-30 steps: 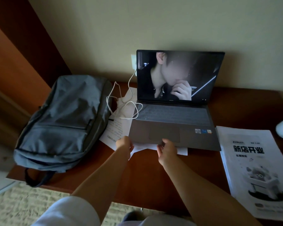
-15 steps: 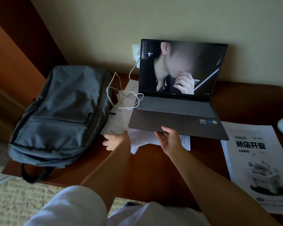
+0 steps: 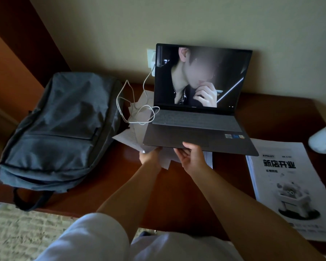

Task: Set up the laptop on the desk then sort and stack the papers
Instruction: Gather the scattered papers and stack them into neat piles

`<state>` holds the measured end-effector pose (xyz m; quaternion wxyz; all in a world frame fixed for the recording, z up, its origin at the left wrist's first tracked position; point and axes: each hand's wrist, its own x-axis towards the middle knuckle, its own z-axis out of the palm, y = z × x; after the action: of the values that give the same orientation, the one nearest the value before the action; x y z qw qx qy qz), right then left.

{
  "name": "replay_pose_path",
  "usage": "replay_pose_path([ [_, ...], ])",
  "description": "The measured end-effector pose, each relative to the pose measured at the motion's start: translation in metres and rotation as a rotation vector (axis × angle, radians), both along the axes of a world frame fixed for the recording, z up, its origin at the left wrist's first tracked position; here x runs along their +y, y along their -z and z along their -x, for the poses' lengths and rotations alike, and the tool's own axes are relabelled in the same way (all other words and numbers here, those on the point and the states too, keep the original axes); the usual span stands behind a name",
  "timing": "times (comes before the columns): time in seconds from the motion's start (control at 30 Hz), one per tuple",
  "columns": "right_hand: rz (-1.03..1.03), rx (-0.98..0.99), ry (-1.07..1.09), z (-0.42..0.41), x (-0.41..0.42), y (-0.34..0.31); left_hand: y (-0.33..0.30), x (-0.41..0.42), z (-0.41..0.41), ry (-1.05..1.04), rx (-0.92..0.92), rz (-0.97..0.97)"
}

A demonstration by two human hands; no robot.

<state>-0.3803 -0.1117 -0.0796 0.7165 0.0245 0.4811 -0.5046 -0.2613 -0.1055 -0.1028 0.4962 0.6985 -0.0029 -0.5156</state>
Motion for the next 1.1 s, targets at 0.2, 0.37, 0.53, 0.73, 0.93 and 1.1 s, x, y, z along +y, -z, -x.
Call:
replay_pose_path([
  [0.2, -0.002, 0.018, -0.003, -0.004, -0.002, -0.002, 0.001, 0.006, 0.002, 0.035, -0.030, -0.078],
  [0.37, 0.006, 0.045, -0.017, -0.013, -0.001, -0.006, -0.003, 0.030, 0.000, 0.064, -0.019, -0.141],
  [0.53, 0.026, 0.067, -0.003, -0.015, 0.003, -0.009, 0.007, 0.070, -0.041, 0.312, -0.135, -0.233],
  [0.73, 0.017, 0.139, 0.092, -0.019, 0.007, -0.018, -0.008, 0.083, -0.094, 0.490, -0.199, -0.417],
  [0.93, 0.017, 0.145, 0.142, -0.020, 0.008, -0.028, -0.024, 0.091, -0.084, 0.279, -0.723, -0.409],
  [1.1, 0.022, 0.142, 0.140, -0.019, 0.011, -0.026, -0.014, 0.076, -0.065, 0.436, -1.109, -0.095],
])
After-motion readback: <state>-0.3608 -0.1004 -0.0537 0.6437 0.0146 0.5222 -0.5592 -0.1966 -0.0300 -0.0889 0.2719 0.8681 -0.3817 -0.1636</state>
